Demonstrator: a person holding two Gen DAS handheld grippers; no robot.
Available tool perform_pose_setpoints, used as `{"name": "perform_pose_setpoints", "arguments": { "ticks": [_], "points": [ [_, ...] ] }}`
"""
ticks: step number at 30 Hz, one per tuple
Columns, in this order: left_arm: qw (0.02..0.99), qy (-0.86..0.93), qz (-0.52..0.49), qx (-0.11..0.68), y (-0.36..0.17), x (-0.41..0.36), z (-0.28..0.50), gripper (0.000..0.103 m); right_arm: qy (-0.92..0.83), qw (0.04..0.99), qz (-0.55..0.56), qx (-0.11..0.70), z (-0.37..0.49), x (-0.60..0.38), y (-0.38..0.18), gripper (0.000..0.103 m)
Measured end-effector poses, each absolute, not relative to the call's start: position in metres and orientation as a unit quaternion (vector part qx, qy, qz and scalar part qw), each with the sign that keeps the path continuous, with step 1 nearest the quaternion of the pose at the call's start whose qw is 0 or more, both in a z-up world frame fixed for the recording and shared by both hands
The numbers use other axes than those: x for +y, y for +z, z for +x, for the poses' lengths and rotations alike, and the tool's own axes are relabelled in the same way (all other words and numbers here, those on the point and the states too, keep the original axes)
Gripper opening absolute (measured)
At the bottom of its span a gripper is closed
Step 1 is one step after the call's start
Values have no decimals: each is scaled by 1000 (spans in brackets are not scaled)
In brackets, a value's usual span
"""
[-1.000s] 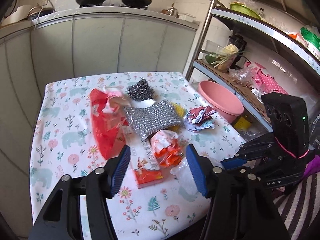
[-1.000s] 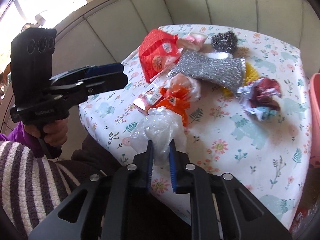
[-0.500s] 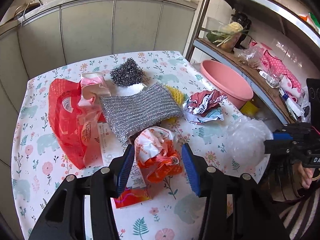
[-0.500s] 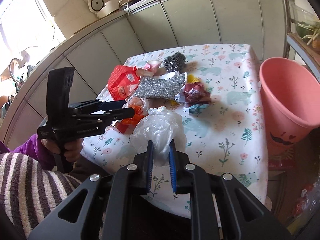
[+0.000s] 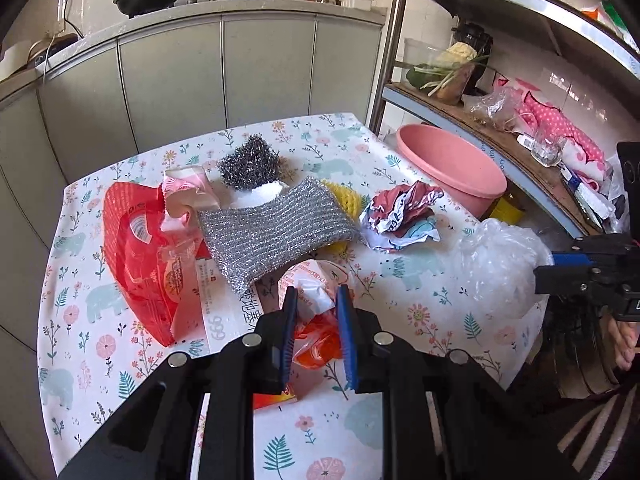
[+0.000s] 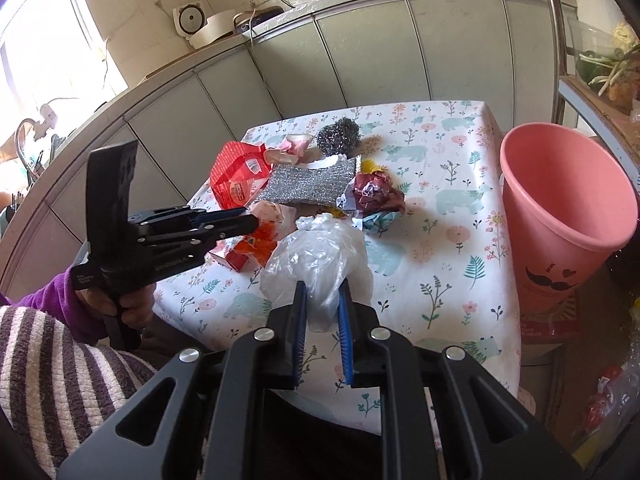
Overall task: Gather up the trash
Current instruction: 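Carry both held items over the pink bucket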
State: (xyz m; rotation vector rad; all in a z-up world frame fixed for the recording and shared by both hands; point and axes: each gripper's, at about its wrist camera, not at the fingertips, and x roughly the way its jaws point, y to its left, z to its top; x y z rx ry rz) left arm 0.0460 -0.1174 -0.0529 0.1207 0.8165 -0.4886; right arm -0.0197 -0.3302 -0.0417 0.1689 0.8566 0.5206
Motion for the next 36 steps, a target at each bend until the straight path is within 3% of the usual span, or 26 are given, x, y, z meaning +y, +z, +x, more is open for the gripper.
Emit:
{"name": "perform_pose_setpoints", "arguments": {
  "ticks": [21, 36],
  "points": [
    [896, -252, 35, 364, -32, -112, 32, 18, 235, 882, 66, 403, -25, -324, -52, 15],
    [898, -324, -1, 297, 39, -211, 90, 18, 81, 951, 90, 286, -9, -401, -6, 15]
  ]
}}
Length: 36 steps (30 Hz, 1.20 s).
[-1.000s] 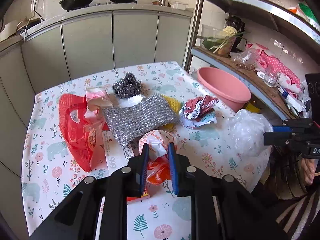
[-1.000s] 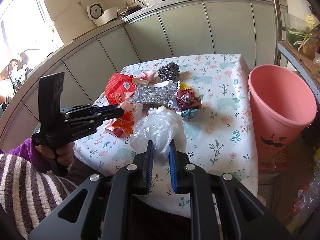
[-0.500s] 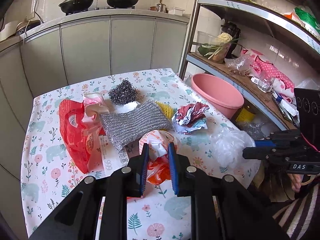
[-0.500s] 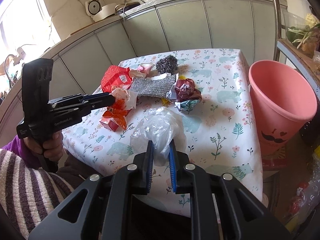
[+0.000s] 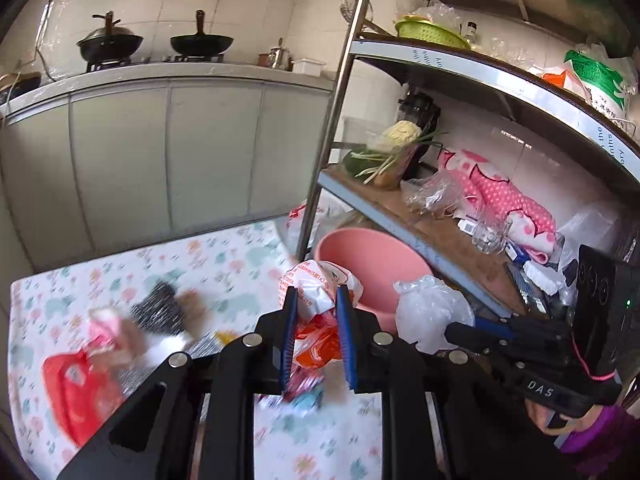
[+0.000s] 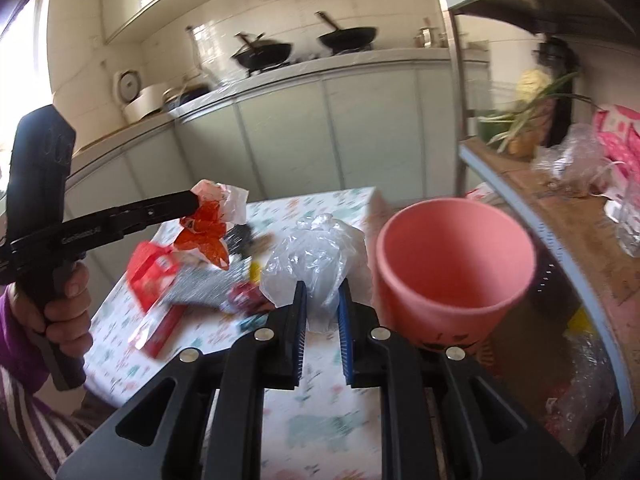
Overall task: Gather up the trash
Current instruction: 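Carry both held items over the pink bucket, then open both tools to drop the items into the bucket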
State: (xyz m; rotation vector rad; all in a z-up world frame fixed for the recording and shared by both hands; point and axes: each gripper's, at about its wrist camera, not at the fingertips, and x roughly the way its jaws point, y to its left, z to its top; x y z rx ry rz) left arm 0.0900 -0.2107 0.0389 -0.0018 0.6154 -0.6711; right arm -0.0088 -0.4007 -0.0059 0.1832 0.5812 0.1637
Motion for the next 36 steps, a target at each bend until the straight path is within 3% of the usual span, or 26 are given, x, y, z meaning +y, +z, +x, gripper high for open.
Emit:
{"name": "perform_pose_setpoints", "arguments": {
  "ticks": [12, 25, 30, 36],
  "points": [
    [880, -336, 13, 336, 2, -326, 147, 19, -27, 952, 109, 286, 47, -462, -34, 15],
    [859, -327, 15, 393, -51, -377, 186, 19, -67, 934, 111, 334, 88, -490, -78, 15],
    [856, -325, 13, 402, -57, -383, 188, 25, -68, 929, 113, 345, 93, -494, -85, 17],
    [855, -325, 1, 405, -53, -380, 190, 35, -72, 930, 115, 340, 94, -497, -86, 28]
  ]
}}
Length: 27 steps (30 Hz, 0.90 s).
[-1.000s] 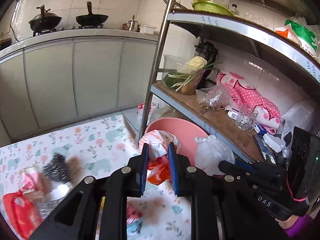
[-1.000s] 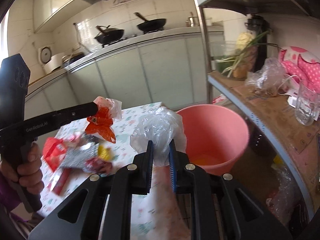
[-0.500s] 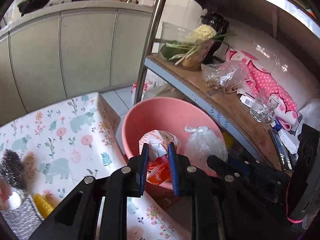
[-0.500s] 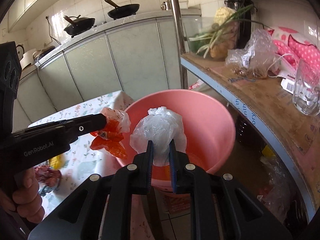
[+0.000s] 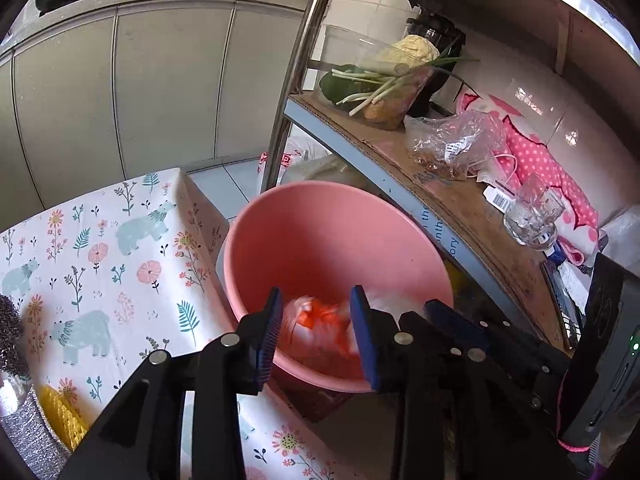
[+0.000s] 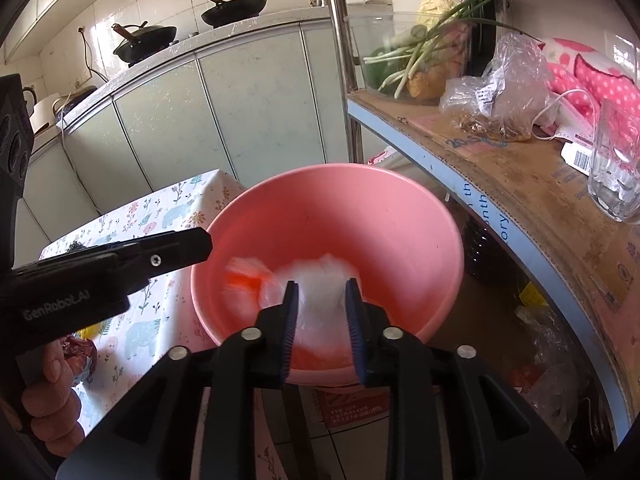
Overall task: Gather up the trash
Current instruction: 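Open both tools to drop the items into the bucket, then grasp the red plastic bag with the left tool while the right grasps the foil wrapper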
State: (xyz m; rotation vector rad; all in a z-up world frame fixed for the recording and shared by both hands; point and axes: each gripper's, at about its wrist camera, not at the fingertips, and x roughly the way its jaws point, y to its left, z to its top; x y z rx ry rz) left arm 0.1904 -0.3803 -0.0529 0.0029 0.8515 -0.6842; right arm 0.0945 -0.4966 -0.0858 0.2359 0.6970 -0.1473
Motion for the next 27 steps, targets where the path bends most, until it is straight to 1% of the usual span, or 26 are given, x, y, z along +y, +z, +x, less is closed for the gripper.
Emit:
{"name": "perform_pose_setpoints", "arguments": {
  "ticks": [9, 11, 13, 18, 19, 20, 22, 27],
  "points": [
    [862, -329, -12, 386, -28, -367, 178, 36, -75, 936, 105, 326, 82, -490, -72, 28],
    [864, -330, -7, 381, -22, -364, 172, 38, -68, 939, 104, 320, 76, -485, -66, 28],
    [867, -332, -3, 372, -15, -358, 165, 44, -59, 942, 103, 314, 71, -479, -60, 28],
    [872, -331, -4, 361, -1, -340, 148, 46, -28, 948, 105, 298, 53, -457, -44, 28],
    [873, -331, -3, 359, 1, -336, 145, 47, -25, 950, 104, 295, 50, -453, -42, 31],
    [875, -331, -1, 355, 3, -331, 141, 47, -20, 951, 101, 292, 47, -448, -39, 38],
    [877, -329, 2, 350, 6, -322, 134, 47, -14, 952, 100, 288, 41, -439, -34, 43],
    [888, -318, 19, 332, 14, -291, 115, 47, 18, 951, 102, 291, 33, -416, -27, 44]
  ]
}}
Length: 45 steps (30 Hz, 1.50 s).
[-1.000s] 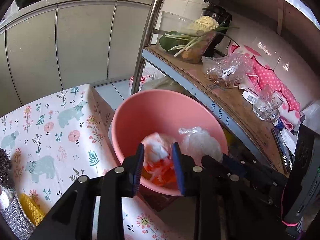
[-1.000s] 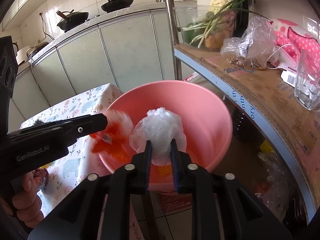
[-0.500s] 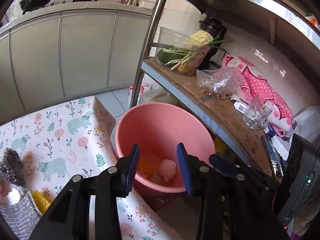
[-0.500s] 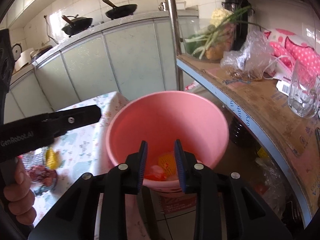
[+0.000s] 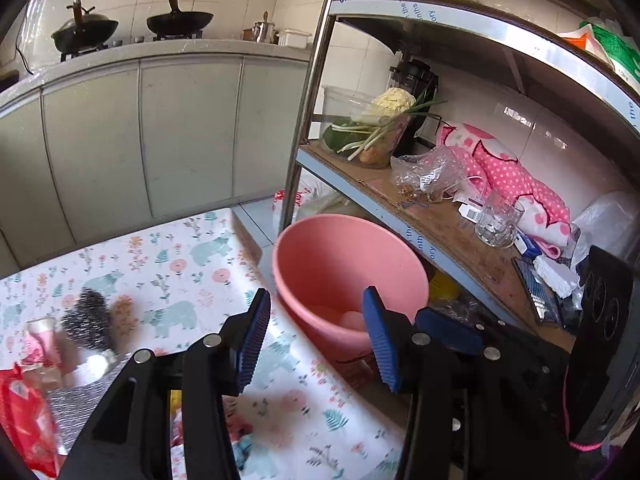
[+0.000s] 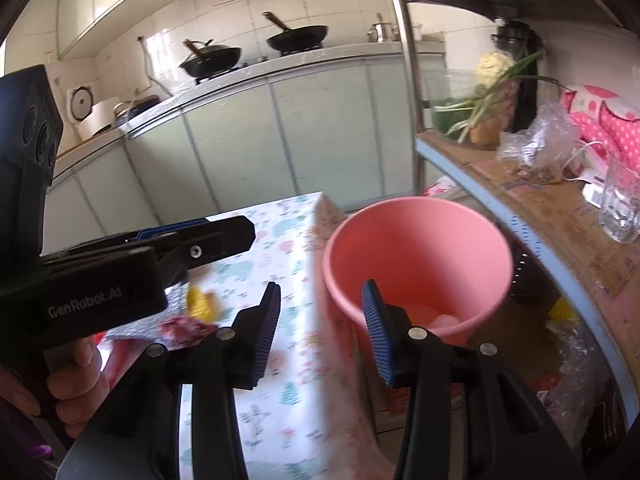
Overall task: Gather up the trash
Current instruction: 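Grasp the red plastic bag with the left tool while the right grasps the foil wrapper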
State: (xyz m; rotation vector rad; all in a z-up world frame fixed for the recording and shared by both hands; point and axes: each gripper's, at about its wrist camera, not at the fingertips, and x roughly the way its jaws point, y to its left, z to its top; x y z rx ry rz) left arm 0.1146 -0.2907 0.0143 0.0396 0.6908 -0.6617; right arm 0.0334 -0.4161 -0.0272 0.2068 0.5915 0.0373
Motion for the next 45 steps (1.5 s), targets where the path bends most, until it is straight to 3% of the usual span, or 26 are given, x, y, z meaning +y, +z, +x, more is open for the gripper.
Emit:
{"name": "perform_pose_setpoints", "arguments": {
  "ticks": [12, 22, 38, 43, 45],
  "points": [
    [930, -206, 35, 303, 30, -157, 89, 47, 80, 942, 98, 310, 24, -371, -25, 44],
    [936, -89, -12, 340, 11, -42, 73, 47, 134, 931, 80, 329, 34, -330, -28, 45],
    [909, -95, -35, 403, -48, -34, 94, 48, 137, 918, 81, 364, 54, -318, -40, 46],
    [906, -89, -53, 411, -53, -21, 97, 39, 144, 913, 77, 374, 58, -314, -44, 46],
    [905, -87, -53, 414, -55, -19, 97, 29, 144, 911, 75, 379, 60, -312, -46, 46]
  ]
}}
